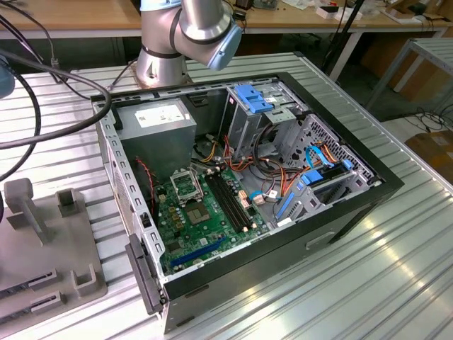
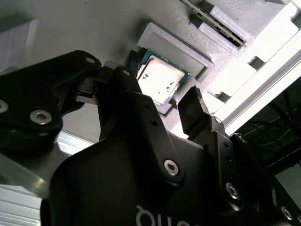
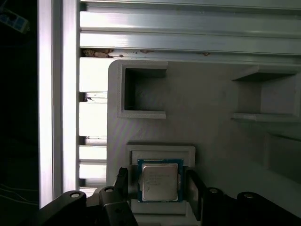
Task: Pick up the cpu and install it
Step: 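Pick up the cpu and move it towards the insertion slot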
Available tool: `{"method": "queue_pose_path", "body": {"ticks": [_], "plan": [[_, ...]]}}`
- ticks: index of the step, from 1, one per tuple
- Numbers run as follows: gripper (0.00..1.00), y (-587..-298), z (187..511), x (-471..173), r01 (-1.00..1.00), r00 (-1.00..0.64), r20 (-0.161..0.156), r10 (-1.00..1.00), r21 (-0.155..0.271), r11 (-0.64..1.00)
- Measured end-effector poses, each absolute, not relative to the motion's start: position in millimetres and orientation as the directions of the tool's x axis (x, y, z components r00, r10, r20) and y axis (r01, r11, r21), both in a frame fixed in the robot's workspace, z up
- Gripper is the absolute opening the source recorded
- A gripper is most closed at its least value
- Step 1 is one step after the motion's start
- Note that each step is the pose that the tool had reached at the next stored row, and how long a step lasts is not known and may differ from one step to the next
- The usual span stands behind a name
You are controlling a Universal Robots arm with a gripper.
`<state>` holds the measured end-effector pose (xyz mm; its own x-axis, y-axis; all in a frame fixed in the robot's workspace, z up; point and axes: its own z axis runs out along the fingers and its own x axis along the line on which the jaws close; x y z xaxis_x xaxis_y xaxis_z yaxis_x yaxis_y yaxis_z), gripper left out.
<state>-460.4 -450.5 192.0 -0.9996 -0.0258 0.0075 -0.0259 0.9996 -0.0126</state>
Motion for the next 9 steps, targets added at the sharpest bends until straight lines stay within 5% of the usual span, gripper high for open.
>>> {"method": "queue_pose_path", "body": {"ticks": [9], "plan": [[0.61,-450.5,191.9,-459.0,-0.026,-1.0,0.008,-0.026,-0.013,1.0]]}}
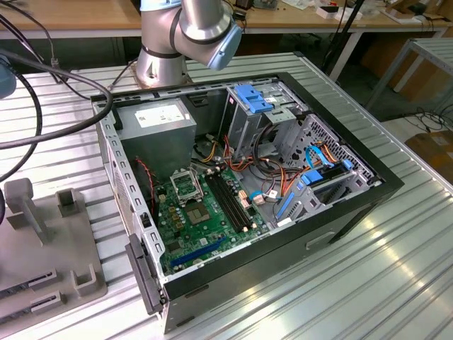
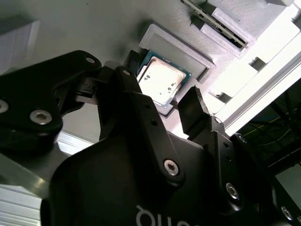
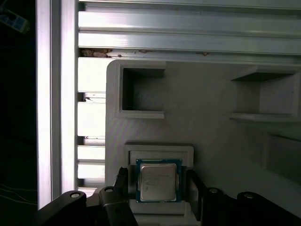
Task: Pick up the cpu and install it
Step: 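Pick up the cpu and move it towards the insertion slot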
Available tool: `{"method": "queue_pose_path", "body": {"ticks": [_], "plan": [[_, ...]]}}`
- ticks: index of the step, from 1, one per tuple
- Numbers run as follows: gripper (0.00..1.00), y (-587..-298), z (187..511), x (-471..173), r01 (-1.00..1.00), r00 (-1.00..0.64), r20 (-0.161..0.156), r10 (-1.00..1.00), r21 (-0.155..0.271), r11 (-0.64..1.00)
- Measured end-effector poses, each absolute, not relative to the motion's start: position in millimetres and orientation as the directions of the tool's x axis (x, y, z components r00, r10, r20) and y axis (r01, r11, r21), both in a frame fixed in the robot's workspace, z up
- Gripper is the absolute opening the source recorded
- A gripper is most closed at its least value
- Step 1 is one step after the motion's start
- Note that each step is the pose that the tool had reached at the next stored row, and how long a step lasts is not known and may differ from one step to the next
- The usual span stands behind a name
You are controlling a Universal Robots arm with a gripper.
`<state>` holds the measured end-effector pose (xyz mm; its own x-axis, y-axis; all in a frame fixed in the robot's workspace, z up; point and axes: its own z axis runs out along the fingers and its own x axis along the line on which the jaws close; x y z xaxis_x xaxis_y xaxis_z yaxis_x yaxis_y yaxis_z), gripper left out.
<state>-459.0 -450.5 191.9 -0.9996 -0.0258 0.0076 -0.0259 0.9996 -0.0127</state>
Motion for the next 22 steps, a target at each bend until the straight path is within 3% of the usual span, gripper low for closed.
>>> {"method": "queue_pose_path", "body": {"ticks": [17,19,22], "plan": [[0.61,-450.9,191.4,-458.5,-0.026,-1.0,0.008,-0.026,-0.013,1.0],[0.52,-450.9,191.4,-458.5,-0.026,-1.0,0.008,-0.026,-0.013,1.0],[0.52,-450.9,191.3,-458.5,-0.026,-1.0,0.008,-0.026,-0.013,1.0]]}}
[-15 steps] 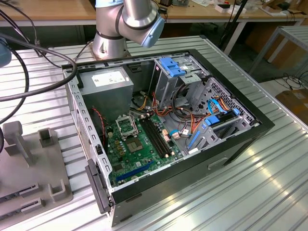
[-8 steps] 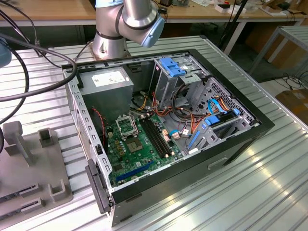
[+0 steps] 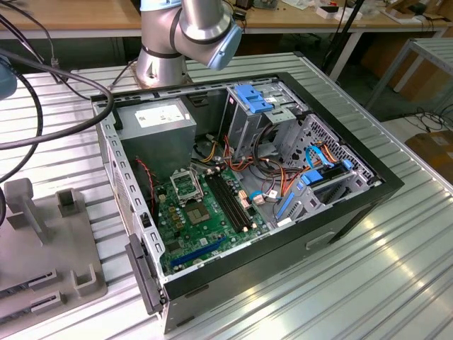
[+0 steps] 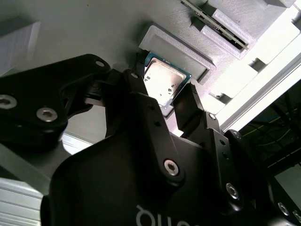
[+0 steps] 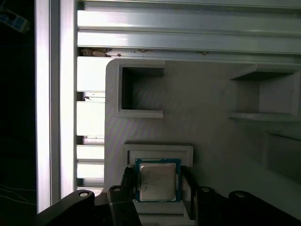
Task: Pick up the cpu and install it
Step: 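Pick up the cpu and move it towards the insertion slot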
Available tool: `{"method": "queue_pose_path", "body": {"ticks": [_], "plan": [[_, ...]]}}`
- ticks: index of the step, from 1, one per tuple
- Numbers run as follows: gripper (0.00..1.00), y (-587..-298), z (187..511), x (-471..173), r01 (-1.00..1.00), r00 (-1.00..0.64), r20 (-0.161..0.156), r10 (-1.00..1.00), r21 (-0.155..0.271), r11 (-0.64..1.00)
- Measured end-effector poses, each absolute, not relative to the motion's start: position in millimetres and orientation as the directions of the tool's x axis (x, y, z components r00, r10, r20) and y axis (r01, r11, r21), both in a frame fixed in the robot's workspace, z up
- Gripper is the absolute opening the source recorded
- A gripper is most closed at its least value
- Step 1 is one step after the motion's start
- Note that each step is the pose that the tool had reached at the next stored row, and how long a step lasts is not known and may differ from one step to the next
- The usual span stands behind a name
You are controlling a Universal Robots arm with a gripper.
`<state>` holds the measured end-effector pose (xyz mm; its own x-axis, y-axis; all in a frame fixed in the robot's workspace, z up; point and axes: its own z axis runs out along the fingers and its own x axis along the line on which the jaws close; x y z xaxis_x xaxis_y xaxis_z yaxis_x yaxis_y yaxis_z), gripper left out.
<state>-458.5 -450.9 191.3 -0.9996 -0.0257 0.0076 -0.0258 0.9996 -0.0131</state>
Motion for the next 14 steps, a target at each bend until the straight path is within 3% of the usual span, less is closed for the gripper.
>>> {"method": "queue_pose_path", "body": {"ticks": [14], "plan": [[0.52,-451.1,192.4,-458.3,-0.026,-1.0,0.008,-0.026,-0.018,1.0]]}}
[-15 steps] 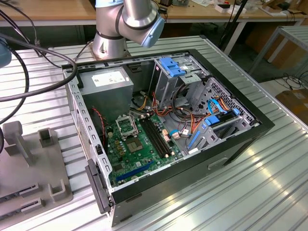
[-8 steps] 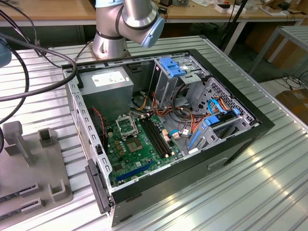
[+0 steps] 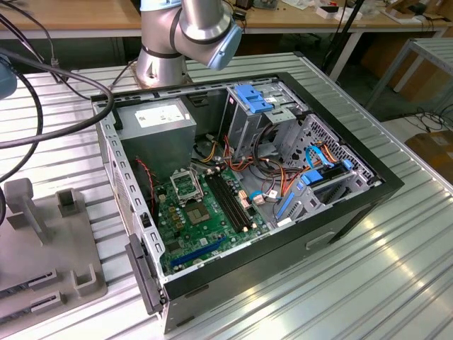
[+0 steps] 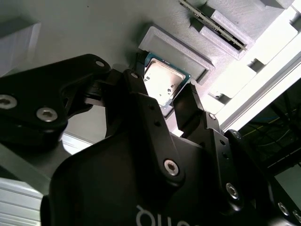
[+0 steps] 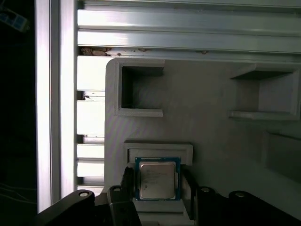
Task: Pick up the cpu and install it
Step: 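Pick up the cpu and move it towards the insertion slot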
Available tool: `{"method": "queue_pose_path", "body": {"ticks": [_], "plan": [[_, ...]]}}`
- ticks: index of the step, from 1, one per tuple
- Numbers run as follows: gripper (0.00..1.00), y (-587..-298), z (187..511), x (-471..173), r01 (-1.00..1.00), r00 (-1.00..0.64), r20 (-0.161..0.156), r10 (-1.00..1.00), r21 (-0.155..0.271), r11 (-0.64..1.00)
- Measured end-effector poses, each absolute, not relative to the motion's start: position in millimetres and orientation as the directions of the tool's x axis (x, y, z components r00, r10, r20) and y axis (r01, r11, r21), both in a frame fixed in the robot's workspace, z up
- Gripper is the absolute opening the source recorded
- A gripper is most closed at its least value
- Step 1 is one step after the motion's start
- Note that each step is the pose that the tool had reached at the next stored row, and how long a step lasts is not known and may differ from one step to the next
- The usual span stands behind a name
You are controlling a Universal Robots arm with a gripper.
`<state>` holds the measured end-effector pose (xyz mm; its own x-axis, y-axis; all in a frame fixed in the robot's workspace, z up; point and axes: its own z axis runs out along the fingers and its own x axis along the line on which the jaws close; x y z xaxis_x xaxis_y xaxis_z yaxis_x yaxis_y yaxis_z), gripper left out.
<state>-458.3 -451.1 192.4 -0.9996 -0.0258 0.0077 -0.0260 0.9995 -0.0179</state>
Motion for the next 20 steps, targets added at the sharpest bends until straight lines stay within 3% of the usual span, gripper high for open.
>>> {"method": "queue_pose_path", "body": {"ticks": [20], "plan": [[0.52,-450.8,192.6,-458.4,-0.026,-1.0,-0.001,-0.026,-0.03,0.999]]}}
